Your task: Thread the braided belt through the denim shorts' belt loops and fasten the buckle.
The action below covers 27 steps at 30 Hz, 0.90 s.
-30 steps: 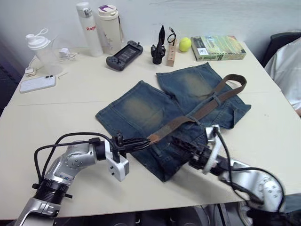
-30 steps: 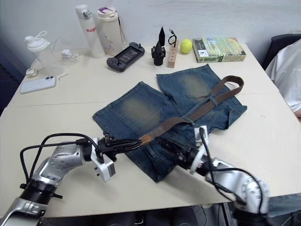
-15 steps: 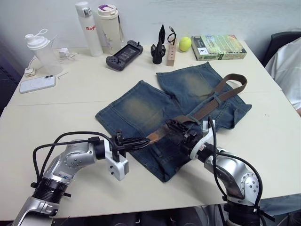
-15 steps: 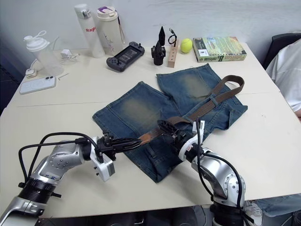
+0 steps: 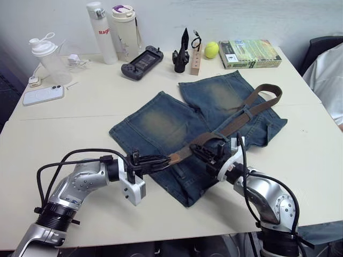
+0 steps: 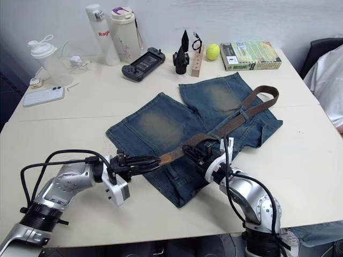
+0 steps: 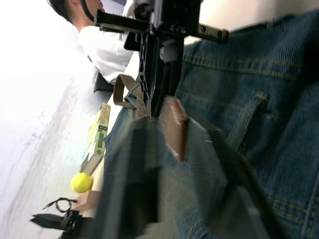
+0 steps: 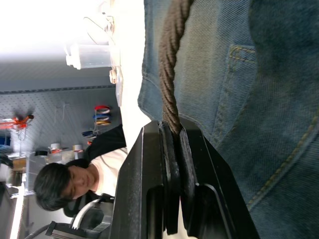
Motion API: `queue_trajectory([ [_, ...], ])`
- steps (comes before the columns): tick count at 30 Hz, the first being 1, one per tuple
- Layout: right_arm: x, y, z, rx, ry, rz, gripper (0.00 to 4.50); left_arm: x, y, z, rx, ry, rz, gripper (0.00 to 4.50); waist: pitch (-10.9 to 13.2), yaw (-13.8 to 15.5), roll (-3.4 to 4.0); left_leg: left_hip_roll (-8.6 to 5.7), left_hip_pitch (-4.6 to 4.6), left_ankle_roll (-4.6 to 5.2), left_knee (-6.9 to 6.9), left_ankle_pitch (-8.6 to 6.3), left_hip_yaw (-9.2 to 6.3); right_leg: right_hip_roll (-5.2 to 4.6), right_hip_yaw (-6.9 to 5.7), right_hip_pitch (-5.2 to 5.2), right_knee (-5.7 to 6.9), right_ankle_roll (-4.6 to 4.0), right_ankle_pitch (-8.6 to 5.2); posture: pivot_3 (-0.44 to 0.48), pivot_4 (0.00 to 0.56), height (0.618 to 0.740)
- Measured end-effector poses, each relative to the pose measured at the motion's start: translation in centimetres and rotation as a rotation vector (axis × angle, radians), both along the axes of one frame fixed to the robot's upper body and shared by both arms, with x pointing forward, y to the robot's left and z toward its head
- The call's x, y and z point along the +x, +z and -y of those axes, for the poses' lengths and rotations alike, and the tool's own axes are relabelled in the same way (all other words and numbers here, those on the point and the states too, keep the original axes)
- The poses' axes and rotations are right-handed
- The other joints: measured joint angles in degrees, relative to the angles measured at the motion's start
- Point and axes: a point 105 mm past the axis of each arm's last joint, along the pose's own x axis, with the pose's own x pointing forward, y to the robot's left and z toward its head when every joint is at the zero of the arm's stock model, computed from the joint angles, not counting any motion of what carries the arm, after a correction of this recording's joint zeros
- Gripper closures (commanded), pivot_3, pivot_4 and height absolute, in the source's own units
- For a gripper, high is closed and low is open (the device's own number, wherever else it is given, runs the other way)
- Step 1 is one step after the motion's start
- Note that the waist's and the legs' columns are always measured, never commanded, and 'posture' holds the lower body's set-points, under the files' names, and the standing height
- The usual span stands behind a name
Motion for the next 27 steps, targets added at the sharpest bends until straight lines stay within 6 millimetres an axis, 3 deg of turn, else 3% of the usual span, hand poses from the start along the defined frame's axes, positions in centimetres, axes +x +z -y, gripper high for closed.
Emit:
queue_trajectory([
  [4,0.3,0.5,0.4,-0.003,0.002,0.038,4.50,-0.2,0.0,-0.3,-0.032,0.032,-0.100,0.52,0.0,0.0,0.01,0.01,0.00,0.00,0.00,0.00,0.00,0.01,0.01,-0.01,-0.01,0.00,0.00,0.000,0.150,0.720],
  [8,1.0,0.8,2.4,-0.077,-0.029,0.119,4.50,-1.1,-1.0,-2.1,-0.004,0.076,-0.220,0.52,0.0,-0.1,0.03,0.03,0.01,0.01,-0.01,-0.01,0.02,0.00,0.09,-0.02,-0.02,-0.01,-0.01,0.000,0.150,0.720],
  [12,1.6,-0.3,3.6,-0.157,-0.057,0.163,4.50,-2.2,-1.8,-3.6,0.012,0.122,-0.284,0.52,0.0,0.0,0.04,0.03,0.00,0.02,-0.01,-0.02,0.06,-0.02,0.10,0.00,-0.09,-0.01,-0.01,0.000,0.150,0.720],
  [19,1.6,-2.0,2.9,-0.269,-0.026,0.231,4.50,-2.3,-1.3,-4.1,0.010,0.151,-0.282,0.52,0.0,0.1,0.04,0.03,-0.01,0.01,-0.02,-0.06,0.06,-0.03,0.10,0.00,-0.12,-0.01,-0.01,0.000,0.150,0.720],
  [27,1.2,-2.1,2.3,-0.303,0.010,0.286,4.50,-2.5,-1.0,-3.7,0.007,0.141,-0.274,0.52,0.0,0.1,0.04,0.04,0.01,-0.02,-0.02,-0.07,0.06,-0.01,0.03,0.00,-0.12,-0.01,-0.01,0.000,0.150,0.720],
])
